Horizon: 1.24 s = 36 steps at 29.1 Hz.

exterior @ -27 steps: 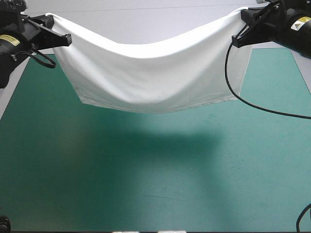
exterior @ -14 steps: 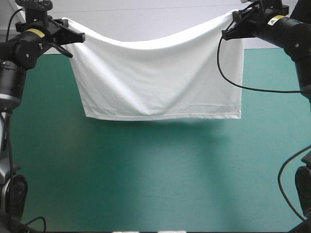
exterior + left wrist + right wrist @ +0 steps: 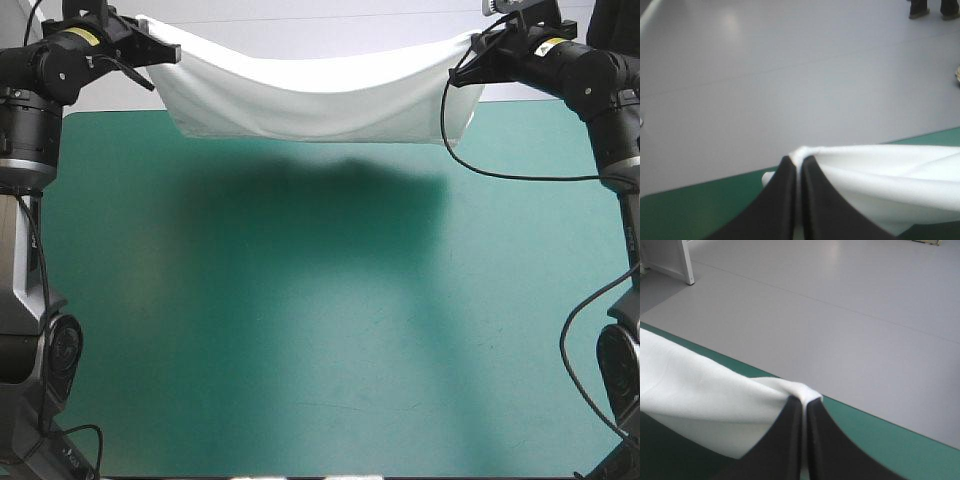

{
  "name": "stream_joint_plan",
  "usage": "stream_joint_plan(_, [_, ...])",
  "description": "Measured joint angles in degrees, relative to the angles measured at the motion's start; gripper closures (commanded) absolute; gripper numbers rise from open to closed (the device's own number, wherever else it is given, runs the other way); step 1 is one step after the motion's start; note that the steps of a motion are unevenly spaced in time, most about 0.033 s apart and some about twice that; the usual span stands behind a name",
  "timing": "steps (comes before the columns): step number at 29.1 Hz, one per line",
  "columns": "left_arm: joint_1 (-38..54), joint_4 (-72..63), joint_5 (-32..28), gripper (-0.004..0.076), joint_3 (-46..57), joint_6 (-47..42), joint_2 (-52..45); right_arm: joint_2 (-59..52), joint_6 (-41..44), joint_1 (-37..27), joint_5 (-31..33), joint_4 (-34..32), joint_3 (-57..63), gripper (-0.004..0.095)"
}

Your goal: Fold the cloth

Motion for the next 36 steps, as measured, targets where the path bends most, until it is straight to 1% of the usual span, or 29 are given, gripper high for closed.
stream_joint_plan(3, [0.00, -0.06, 0.68, 0.0705, 4.92, 0.00, -0.06, -0.44, -0.05, 0.00, 1.40, 0.32, 3.47, 0.0924])
stream_joint_plan(5, [0.00, -0.16, 0.73, 0.0705, 10.06, 0.07, -0.25, -0.64, -0.35, 0.00, 1.93, 0.39, 7.50, 0.0923])
stream_joint_plan(8, [0.00, -0.23, 0.16, 0.0705, 19.41, 0.98, -1.67, -1.40, -0.68, 0.00, 1.96, 0.39, 14.96, 0.0923])
stream_joint_plan(11, [0.00, -1.18, -2.33, 0.0705, 31.23, 2.20, -4.74, -3.89, -1.61, 0.00, 1.04, 0.84, 23.66, 0.0923])
stream_joint_plan(14, [0.00, -1.41, -5.70, 0.0704, 42.39, 2.81, -9.89, -8.69, -2.47, 0.00, -0.87, 1.70, 33.49, 0.0923])
stream_joint_plan(16, [0.00, -1.52, -6.79, 0.0705, 47.80, 3.05, -13.35, -12.40, -2.62, 0.00, -1.69, 1.83, 39.65, 0.0923])
stream_joint_plan(24, [0.00, -1.00, -6.58, 0.0705, 64.61, 4.27, -25.99, -28.91, -2.90, 0.00, -2.75, 1.84, 61.12, 0.0923])
stream_joint_plan(27, [0.00, -0.48, -4.96, 0.0705, 70.35, 4.31, -30.53, -33.87, -1.46, 0.00, -2.74, 0.48, 68.76, 0.0924])
stream_joint_plan(30, [0.00, -0.42, -1.31, 0.0705, 75.49, 4.38, -34.98, -37.82, 2.33, 0.00, -2.16, -3.27, 74.25, 0.0924])
stream_joint_plan(32, [0.00, -0.42, 1.27, 0.0705, 79.01, 4.38, -37.79, -40.13, 4.02, 0.00, -0.92, -5.08, 77.47, 0.0924])
stream_joint_plan(33, [0.00, -0.42, 3.32, 0.0705, 82.47, 3.97, -40.52, -42.21, 5.89, 0.00, 0.03, -6.08, 79.91, 0.0924])
stream_joint_plan(36, [0.00, -0.48, 7.02, 0.0705, 86.35, 2.68, -45.11, -45.05, 8.47, 0.00, 3.34, -6.81, 82.22, 0.0923])
